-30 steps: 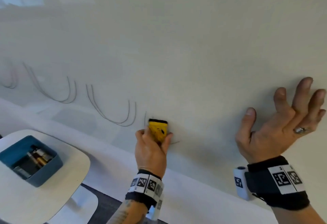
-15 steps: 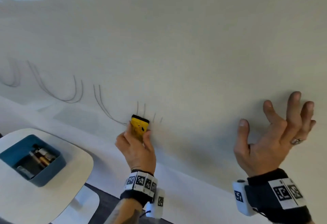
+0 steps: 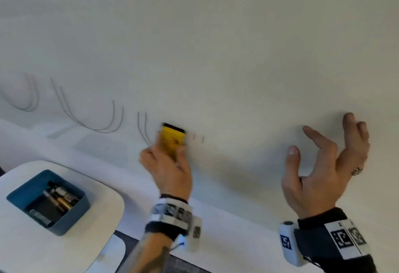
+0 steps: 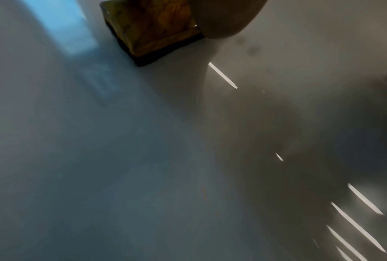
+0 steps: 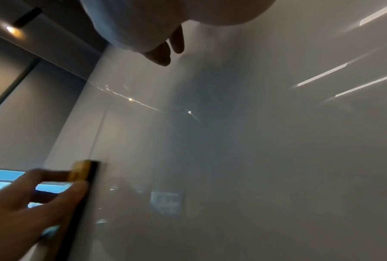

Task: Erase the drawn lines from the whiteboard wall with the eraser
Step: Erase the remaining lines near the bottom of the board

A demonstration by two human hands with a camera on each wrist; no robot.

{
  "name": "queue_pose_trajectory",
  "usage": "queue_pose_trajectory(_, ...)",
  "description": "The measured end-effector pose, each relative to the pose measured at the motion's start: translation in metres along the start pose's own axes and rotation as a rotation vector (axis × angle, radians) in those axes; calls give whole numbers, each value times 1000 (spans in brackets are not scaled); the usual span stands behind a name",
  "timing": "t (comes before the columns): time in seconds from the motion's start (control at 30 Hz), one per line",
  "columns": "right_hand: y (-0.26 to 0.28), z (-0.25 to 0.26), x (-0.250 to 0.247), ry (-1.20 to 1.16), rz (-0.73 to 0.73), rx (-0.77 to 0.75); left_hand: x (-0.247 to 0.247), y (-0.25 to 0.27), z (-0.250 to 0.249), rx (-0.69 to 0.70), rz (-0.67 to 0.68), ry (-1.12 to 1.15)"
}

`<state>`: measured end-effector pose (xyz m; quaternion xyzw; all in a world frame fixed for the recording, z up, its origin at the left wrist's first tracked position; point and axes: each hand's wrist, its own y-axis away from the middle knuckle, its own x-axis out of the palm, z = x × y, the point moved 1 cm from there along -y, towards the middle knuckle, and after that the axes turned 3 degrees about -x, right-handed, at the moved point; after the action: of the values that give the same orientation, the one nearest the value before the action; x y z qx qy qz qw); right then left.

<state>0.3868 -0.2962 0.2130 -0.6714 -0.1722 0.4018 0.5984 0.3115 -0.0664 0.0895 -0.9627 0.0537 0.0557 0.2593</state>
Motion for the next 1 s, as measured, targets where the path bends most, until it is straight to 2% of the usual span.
queue_pose_trajectory(0.07,-10,24,13,-13,24,-69,7,37,-16,250,115,4)
queue_pose_trajectory(0.13,-19,48,27,-19,56,-145,13,49,-16,480,149,-36)
queue_pose_trajectory(0.2,-27,62,36,-28,52,-149,8,22,-7,549,108,-67)
queue_pose_trajectory(0.23,-30,64,38,-30,46,-139,2,1,1,485,59,-63)
queue_pose_trajectory(0.33,-29,63,38,-7,58,-146,-20,-67,28,5,-98,-4)
queue_pose_trajectory(0.37,-28,63,38,0,64,-150,-24,-80,31,-85,-125,17)
queue_pose_trajectory(0.43,-27,67,40,2,51,-137,-23,-76,26,-85,-81,12)
queue_pose_trajectory(0.5,-30,74,45,-4,18,-96,-15,-39,11,93,48,-17)
queue_pose_trajectory(0.6,-34,91,54,-19,-18,-47,-1,19,-3,513,163,-59)
queue_pose_trajectory(0.67,-37,97,57,-30,-26,-32,0,16,5,605,153,-81)
queue_pose_trajectory(0.7,-38,97,58,-27,-27,-35,-4,3,16,591,143,-96)
queue_pose_trajectory(0.73,-39,95,56,-21,-18,-47,-12,-14,31,521,137,-113)
queue_pose_trajectory(0.8,-38,89,51,-4,7,-92,-30,-61,72,206,99,-198)
queue_pose_trajectory(0.87,-35,84,46,5,38,-117,-49,-109,104,-162,-19,-167)
queue_pose_trajectory(0.9,-33,84,45,6,45,-111,-52,-121,112,-252,-65,-115)
queue_pose_trajectory(0.93,-31,86,45,6,39,-95,-52,-122,112,-262,-72,-76)
queue_pose_trajectory(1.0,-32,95,51,4,4,-58,-44,-93,97,-98,24,-20)
